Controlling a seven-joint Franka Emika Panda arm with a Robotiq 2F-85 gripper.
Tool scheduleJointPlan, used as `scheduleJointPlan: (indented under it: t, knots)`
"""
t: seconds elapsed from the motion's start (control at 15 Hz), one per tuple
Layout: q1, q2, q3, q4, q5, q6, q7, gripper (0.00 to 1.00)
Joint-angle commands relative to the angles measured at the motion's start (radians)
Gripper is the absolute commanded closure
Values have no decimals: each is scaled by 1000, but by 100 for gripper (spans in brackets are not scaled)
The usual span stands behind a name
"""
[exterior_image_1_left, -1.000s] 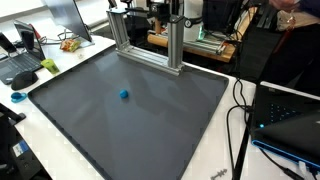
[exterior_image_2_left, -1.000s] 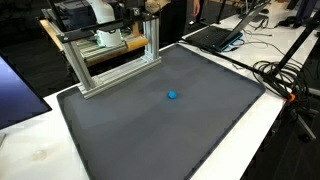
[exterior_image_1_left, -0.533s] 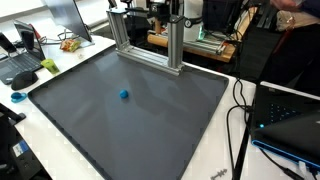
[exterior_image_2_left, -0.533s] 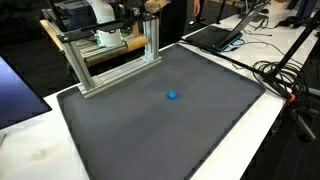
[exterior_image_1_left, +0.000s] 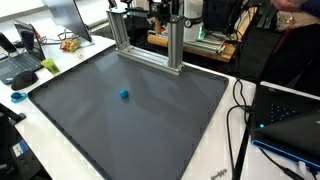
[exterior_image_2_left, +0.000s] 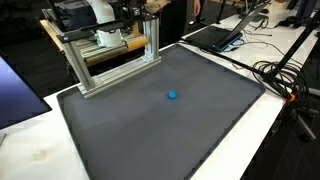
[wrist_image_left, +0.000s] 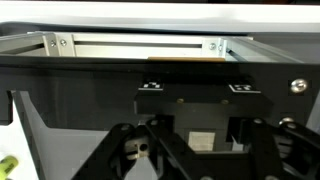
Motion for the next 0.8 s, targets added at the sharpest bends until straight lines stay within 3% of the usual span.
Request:
scheduleJointPlan:
  t: [0.0,0.47,0.53,0.67,0.73]
  knots:
    - [5,12,-9,7,-8,-20,-8,66]
    - [6,17,0,20,-8,-46,4,63]
    - [5,17,0,20,-9,-47,4,16]
    - [4,20,-1,23,-8,-61,4,14]
    - [3,22,-1,27,-8,-74,7,8]
